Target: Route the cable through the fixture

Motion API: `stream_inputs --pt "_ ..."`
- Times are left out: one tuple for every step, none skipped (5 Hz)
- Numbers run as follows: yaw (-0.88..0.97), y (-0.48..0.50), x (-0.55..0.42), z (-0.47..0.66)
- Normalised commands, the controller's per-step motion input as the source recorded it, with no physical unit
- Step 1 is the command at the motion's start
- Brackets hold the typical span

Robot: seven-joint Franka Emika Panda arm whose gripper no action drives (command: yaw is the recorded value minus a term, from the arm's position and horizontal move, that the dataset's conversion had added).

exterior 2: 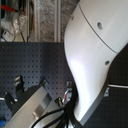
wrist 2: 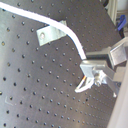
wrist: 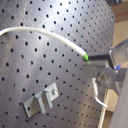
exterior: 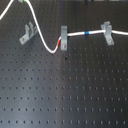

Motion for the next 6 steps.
stream_inputs --pt "0.0 0.0 0.0 0.01" --pt "0.0 -0.19 -0.086 0.32" --pt "0.05 -0.266 -0.112 0.34" --pt "0.33 -0.208 -0.082 0.3" --pt "0.53 -0.204 -0.092 0.3" --pt "0.48 -0.198 -0.115 0.31"
